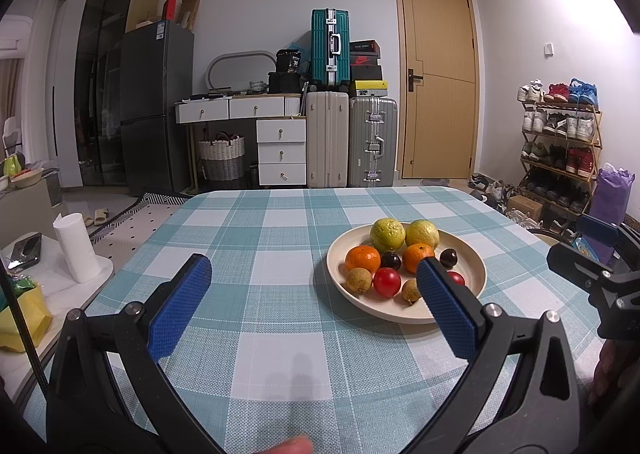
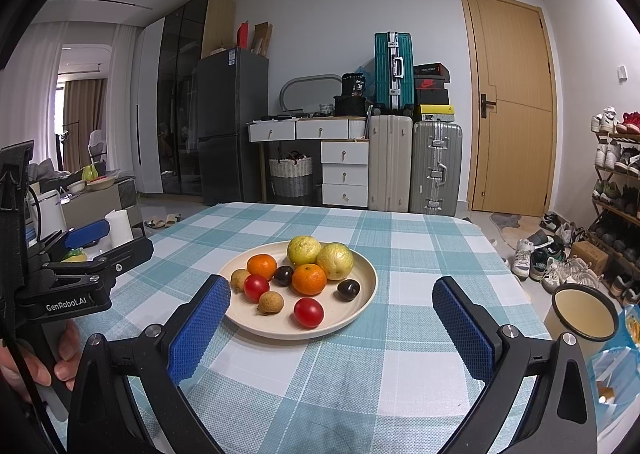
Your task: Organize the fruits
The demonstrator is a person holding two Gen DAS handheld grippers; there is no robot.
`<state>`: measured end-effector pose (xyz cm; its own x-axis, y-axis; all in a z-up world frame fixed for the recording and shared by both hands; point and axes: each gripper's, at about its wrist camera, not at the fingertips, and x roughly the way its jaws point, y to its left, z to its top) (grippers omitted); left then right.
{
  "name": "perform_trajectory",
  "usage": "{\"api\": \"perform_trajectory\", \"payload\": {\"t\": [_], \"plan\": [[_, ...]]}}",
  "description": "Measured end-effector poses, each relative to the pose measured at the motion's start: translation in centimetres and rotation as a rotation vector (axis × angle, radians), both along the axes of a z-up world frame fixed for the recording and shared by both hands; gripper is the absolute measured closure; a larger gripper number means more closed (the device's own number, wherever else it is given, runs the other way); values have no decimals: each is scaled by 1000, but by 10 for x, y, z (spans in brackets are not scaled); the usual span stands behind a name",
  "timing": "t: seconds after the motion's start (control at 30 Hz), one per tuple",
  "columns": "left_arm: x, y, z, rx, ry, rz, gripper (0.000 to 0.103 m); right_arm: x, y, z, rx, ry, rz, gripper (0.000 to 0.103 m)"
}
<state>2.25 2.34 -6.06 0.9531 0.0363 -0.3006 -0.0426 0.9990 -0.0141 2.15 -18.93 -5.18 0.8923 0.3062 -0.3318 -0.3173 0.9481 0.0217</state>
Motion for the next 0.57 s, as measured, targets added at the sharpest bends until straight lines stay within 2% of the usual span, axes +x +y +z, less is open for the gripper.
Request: {"api": "perform_trajectory", "payload": {"t": [0.57], "plan": [[2,-5,-2,1,6,-6,1,2,3,-2,-2,3,3,0]]}}
